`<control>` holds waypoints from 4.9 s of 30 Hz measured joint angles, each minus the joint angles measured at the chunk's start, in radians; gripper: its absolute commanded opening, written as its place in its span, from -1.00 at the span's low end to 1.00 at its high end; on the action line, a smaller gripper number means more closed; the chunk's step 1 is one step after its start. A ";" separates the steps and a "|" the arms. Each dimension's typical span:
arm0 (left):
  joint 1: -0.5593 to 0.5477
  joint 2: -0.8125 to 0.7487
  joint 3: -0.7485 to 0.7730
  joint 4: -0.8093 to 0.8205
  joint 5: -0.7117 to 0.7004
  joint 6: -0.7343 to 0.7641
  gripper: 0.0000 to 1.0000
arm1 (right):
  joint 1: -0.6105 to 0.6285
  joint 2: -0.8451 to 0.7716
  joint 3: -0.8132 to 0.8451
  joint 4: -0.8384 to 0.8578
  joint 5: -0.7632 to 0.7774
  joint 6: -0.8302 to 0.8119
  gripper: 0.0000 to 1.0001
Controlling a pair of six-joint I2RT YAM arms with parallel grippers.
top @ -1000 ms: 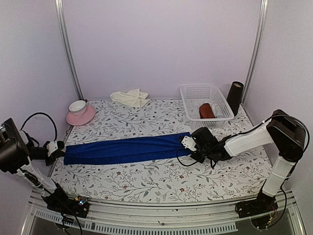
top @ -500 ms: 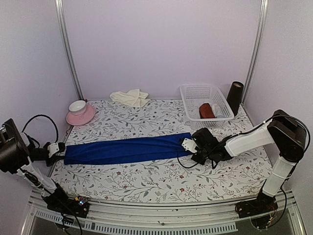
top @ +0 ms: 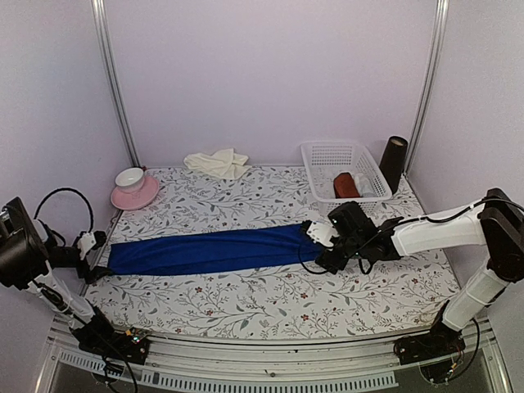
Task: Roll the towels
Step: Fold the towel at the center of the board, then move the towel to the center of the board, then smooth out the towel at the center of the board.
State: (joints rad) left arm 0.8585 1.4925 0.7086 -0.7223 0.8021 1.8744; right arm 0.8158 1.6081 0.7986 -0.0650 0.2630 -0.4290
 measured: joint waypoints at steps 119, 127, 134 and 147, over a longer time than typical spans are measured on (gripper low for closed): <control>-0.642 0.214 0.146 0.399 -0.338 -0.992 -0.55 | 0.126 0.368 0.394 -0.202 -0.030 0.652 -0.13; -0.645 0.261 0.166 0.397 -0.338 -1.022 -1.00 | 0.135 0.368 0.394 -0.202 -0.030 0.637 -0.13; -0.652 0.262 0.168 0.408 -0.342 -1.041 -1.00 | 0.135 0.367 0.391 -0.199 -0.031 0.614 -0.12; -0.656 0.240 0.180 0.466 -0.401 -1.123 -1.00 | 0.135 0.307 0.313 -0.205 -0.039 0.534 -0.11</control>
State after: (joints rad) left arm 0.2028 1.7321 0.8883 -0.2565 0.4015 0.7509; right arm 0.9512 1.9156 1.1114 -0.2699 0.2245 0.1055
